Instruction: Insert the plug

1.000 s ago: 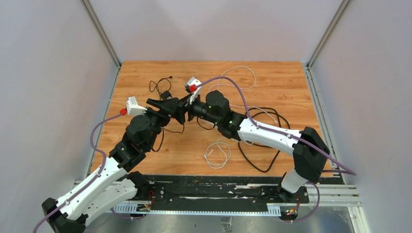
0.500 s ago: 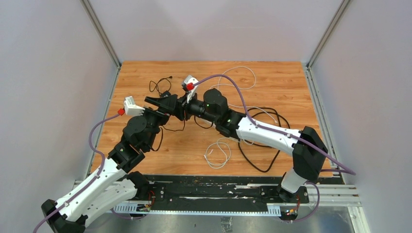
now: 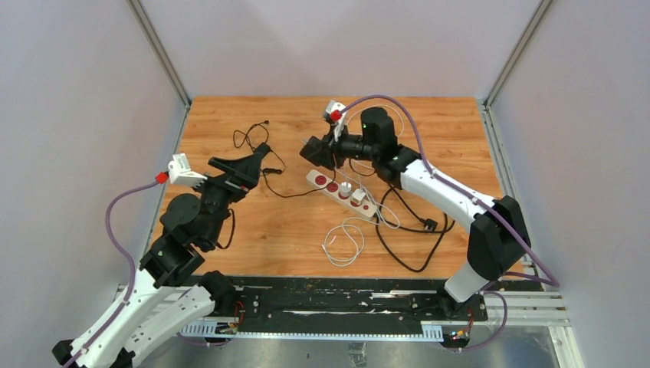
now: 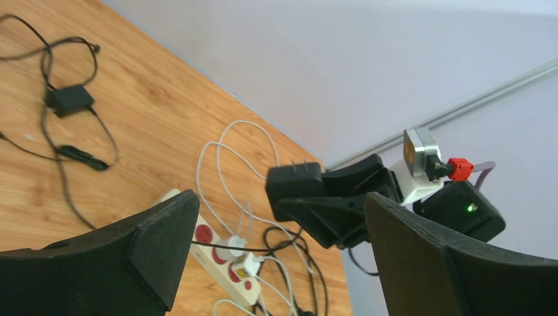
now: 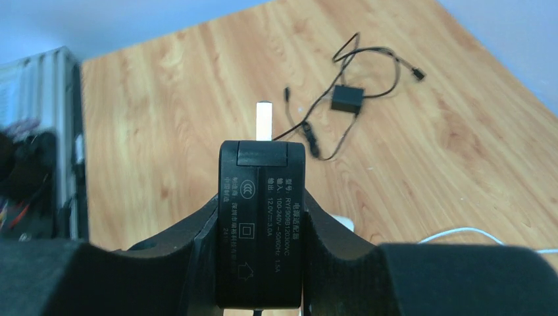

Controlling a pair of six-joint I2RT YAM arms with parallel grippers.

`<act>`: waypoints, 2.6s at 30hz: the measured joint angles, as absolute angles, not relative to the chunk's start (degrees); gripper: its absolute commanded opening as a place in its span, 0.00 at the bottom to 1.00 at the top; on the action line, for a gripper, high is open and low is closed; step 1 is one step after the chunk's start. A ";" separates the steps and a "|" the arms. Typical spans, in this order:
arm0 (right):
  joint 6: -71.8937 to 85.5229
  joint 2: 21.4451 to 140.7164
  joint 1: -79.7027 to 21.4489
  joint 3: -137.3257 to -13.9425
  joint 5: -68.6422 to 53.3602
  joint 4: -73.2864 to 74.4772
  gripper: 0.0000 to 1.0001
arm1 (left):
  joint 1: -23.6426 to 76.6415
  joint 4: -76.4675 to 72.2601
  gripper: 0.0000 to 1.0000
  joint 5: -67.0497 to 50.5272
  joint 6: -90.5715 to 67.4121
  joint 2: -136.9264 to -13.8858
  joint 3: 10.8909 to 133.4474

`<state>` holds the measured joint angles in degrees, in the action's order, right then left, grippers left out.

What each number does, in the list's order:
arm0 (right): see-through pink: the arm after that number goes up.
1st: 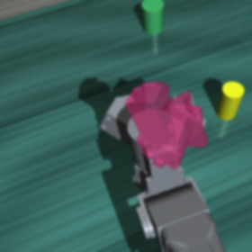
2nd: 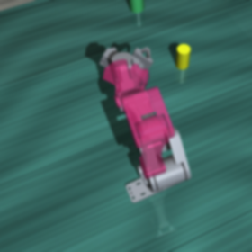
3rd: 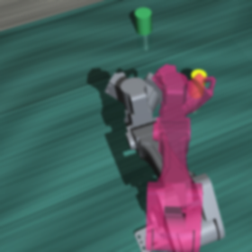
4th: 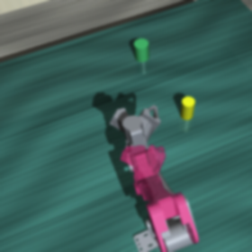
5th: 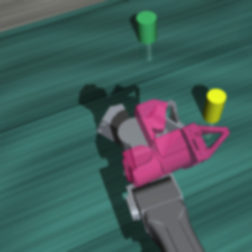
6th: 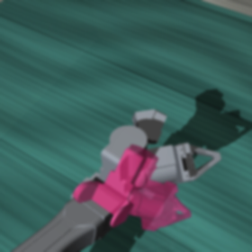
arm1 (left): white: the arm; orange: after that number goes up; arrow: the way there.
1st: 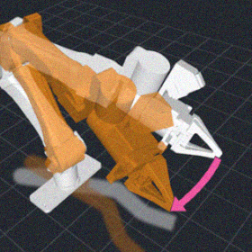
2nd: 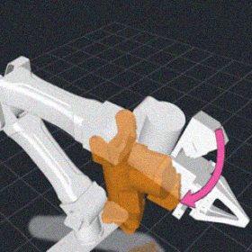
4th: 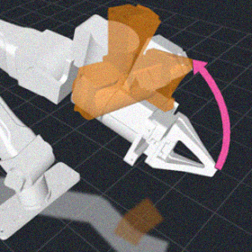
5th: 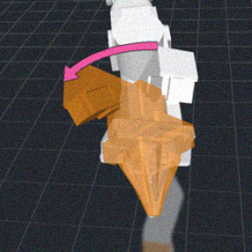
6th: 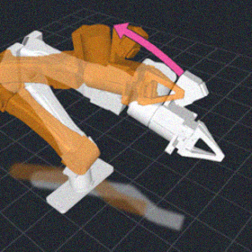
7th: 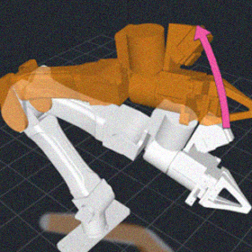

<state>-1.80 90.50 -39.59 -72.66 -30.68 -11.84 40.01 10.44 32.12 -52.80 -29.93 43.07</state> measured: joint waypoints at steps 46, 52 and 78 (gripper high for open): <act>-63.44 92.58 -39.77 -99.57 -56.77 66.19 0.00 | 39.99 -1.06 0.61 -36.97 -2.20 -53.21 42.44; -62.39 91.96 -40.51 -99.42 -56.01 65.89 0.00 | 39.99 0.38 0.17 -37.39 -0.80 -55.16 44.14; -37.98 68.73 -41.54 -83.66 -40.45 34.74 1.00 | 40.05 -8.01 0.00 -30.92 -6.44 -47.83 38.11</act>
